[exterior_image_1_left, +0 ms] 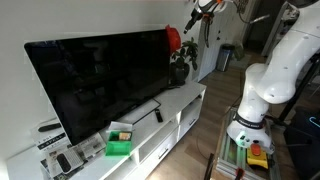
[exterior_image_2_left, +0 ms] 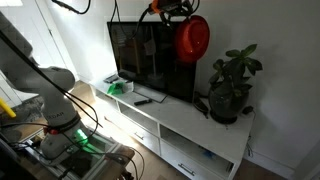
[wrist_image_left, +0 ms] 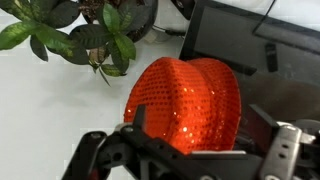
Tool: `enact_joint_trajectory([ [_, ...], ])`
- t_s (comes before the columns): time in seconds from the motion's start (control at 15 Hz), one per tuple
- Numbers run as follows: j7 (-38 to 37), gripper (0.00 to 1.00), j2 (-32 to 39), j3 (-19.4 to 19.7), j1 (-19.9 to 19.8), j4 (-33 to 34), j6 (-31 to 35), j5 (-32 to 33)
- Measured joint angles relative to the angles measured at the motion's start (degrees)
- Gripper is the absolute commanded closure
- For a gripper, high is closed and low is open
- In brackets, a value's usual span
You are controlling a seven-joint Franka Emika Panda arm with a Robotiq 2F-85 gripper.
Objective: Hang the red hat on the right side of the tv
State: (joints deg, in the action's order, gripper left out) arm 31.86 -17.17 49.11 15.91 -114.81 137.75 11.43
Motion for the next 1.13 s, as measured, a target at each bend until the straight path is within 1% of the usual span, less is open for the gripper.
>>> enact_joint_trajectory([
  [0.13,-2.7,0.0,-0.4,-6.9,-7.5,-1.9,1.3,0.1],
  [0.2,-4.0,0.0,-0.7,-9.7,-10.6,-2.8,1.8,0.1],
  [0.33,-6.2,0.0,-1.8,-14.4,-15.4,-4.6,2.0,-0.1],
  [0.53,-11.0,0.0,-3.4,-20.3,-21.5,-7.1,1.8,-0.1],
  [0.67,-13.6,0.0,-4.6,-23.4,-24.5,-8.5,1.6,-0.1],
  [0.8,-15.9,0.0,-5.8,-25.9,-26.6,-9.9,1.6,-0.1],
  [1.0,-17.8,0.0,-7.5,-28.8,-28.9,-11.6,2.1,0.1],
  [1.13,-17.9,0.0,-8.2,-29.5,-29.5,-12.5,3.1,0.2],
])
